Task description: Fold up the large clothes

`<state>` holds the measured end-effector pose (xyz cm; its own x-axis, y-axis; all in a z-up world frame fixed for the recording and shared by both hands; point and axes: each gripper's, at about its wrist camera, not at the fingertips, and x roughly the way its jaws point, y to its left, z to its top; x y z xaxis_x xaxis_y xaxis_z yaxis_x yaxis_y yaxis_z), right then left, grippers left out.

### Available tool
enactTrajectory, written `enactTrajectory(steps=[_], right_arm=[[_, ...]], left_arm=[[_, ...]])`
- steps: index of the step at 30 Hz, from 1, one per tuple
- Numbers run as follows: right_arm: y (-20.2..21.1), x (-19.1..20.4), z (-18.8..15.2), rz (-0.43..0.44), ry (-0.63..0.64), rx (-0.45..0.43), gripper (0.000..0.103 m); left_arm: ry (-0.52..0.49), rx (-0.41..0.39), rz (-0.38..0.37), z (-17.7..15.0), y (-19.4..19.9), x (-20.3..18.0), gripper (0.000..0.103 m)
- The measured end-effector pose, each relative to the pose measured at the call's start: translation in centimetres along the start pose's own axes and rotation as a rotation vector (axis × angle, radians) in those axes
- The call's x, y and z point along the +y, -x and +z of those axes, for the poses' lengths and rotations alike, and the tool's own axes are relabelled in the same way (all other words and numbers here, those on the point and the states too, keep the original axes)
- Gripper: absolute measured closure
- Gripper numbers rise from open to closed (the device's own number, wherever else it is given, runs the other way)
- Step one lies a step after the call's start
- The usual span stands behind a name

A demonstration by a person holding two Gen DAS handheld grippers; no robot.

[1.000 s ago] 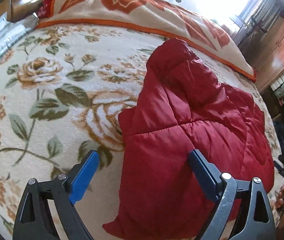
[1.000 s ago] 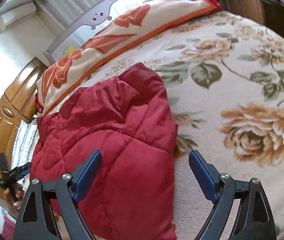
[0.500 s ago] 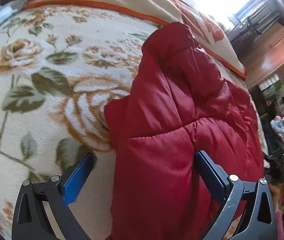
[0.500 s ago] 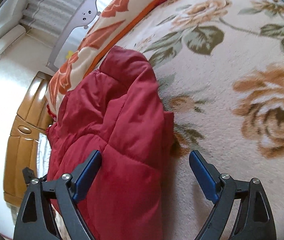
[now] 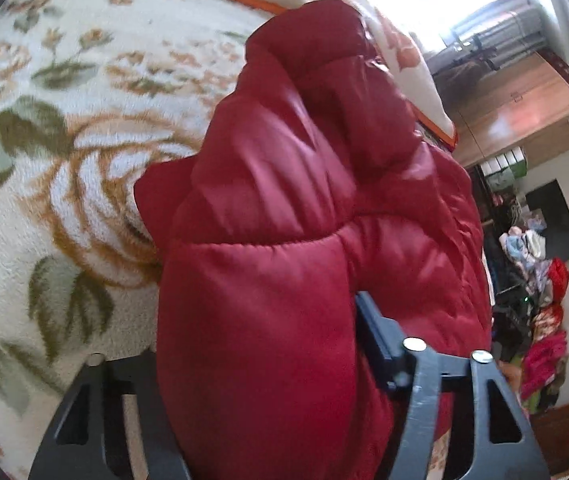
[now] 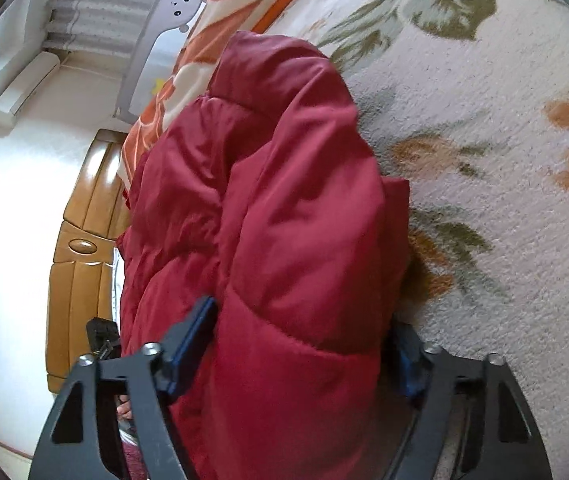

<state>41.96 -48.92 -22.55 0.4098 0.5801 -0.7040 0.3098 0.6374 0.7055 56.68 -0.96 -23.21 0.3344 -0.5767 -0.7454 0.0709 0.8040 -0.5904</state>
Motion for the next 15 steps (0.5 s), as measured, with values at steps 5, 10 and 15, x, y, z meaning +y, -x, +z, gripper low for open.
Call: enactTrajectory(steps=[5,10,15], right_arm=[[0.8,1.2,-0.6,0.003,0.018,-0.006,0.053],[2.4,2.9,-1.5,0.011,0.039,-0.024,0.061],[4.7,4.6,-3.8,0.015,0.064,-0.017,0.063]], left_arm=[[-0.026,-0.03,0.001,-0.7,1.4,-0.8,0.059],[-0.045,-0.057,-0.004,-2.2,4.4,-2.0,0.064],[-0.078,-0.075,-0.037,-6.4,8.8,-3.1,0.066]])
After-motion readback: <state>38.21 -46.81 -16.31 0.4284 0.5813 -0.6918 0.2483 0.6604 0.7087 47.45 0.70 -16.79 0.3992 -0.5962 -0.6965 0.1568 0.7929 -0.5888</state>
